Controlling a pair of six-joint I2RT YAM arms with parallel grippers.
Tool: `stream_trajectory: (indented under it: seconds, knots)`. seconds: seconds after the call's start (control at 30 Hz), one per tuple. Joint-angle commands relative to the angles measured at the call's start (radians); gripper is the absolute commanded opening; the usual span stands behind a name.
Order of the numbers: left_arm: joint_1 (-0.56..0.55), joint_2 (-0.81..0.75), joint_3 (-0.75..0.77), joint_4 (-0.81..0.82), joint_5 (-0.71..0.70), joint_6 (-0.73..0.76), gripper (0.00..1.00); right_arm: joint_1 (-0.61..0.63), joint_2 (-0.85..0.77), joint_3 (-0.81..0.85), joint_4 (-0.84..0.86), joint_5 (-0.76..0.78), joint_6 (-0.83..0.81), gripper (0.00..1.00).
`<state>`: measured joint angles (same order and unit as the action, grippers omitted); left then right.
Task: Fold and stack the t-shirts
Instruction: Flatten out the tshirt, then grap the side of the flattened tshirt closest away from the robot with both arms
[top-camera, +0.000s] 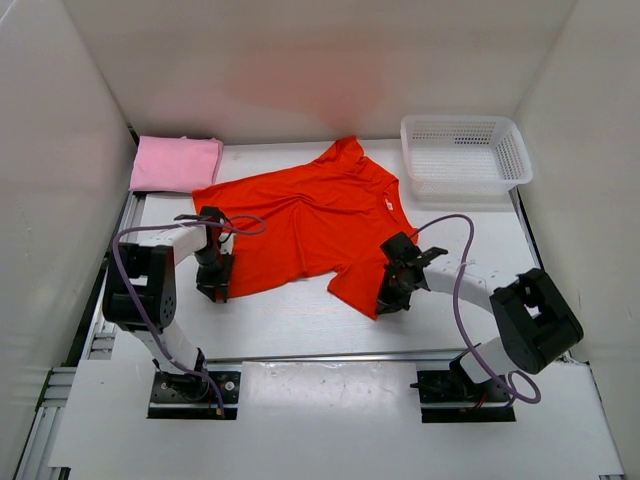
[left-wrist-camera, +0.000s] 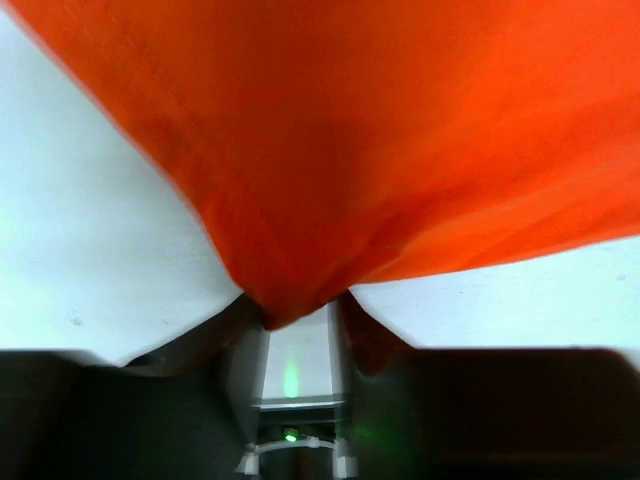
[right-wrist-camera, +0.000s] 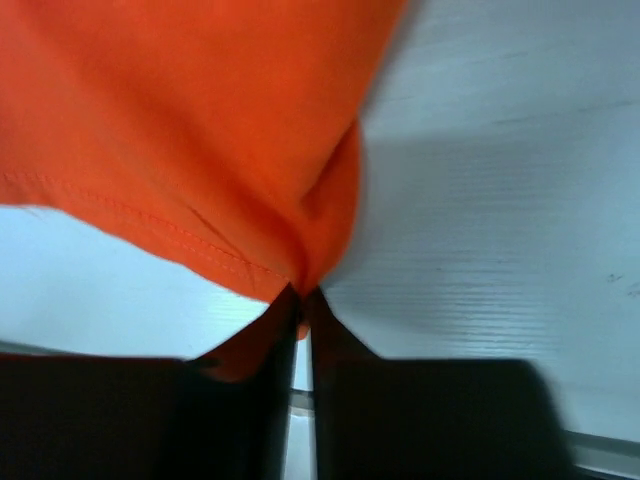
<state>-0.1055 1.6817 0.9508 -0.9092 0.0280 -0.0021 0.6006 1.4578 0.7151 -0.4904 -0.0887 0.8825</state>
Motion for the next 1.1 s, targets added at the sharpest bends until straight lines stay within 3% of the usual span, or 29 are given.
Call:
stream_trajectory:
  seconds: [0.0, 0.13, 0.27, 0.37, 0.47, 0.6, 0.83, 0.93, 1.03, 1.07]
  knots:
    - [0.016, 0.018, 0.029, 0.069, 0.039, 0.002, 0.36, 0.004, -0.004, -0.017, 0.004, 0.032, 0.039, 0.01]
    - [0.035, 0.018, 0.029, 0.069, 0.039, 0.002, 0.11, -0.005, -0.088, -0.048, -0.016, 0.066, 0.039, 0.0]
    - [0.055, -0.04, 0.029, 0.024, 0.039, 0.002, 0.11, -0.005, -0.161, -0.048, -0.115, 0.066, 0.016, 0.0]
    - [0.095, -0.137, 0.029, -0.062, -0.038, 0.002, 0.11, 0.051, -0.255, -0.048, -0.279, 0.121, 0.006, 0.0]
    - [0.104, -0.246, -0.021, -0.132, -0.178, 0.002, 0.11, 0.134, -0.367, -0.037, -0.435, 0.167, 0.039, 0.0]
    - [0.104, -0.339, -0.079, -0.239, -0.255, 0.002, 0.11, 0.264, -0.49, -0.037, -0.537, 0.127, 0.142, 0.0]
    - [0.093, -0.473, -0.133, -0.373, -0.298, 0.002, 0.11, 0.513, -0.476, 0.114, -0.675, 0.139, 0.286, 0.0]
    - [0.093, -0.507, -0.133, -0.373, -0.347, 0.002, 0.11, 0.513, -0.465, 0.234, -0.76, 0.252, 0.286, 0.0]
    - [0.093, -0.486, -0.074, -0.373, -0.33, 0.002, 0.11, 0.403, -0.435, 0.325, -0.728, 0.311, 0.137, 0.0]
    - [0.093, -0.469, -0.054, -0.373, -0.317, 0.002, 0.11, 0.304, -0.406, 0.339, -0.702, 0.284, 0.083, 0.0]
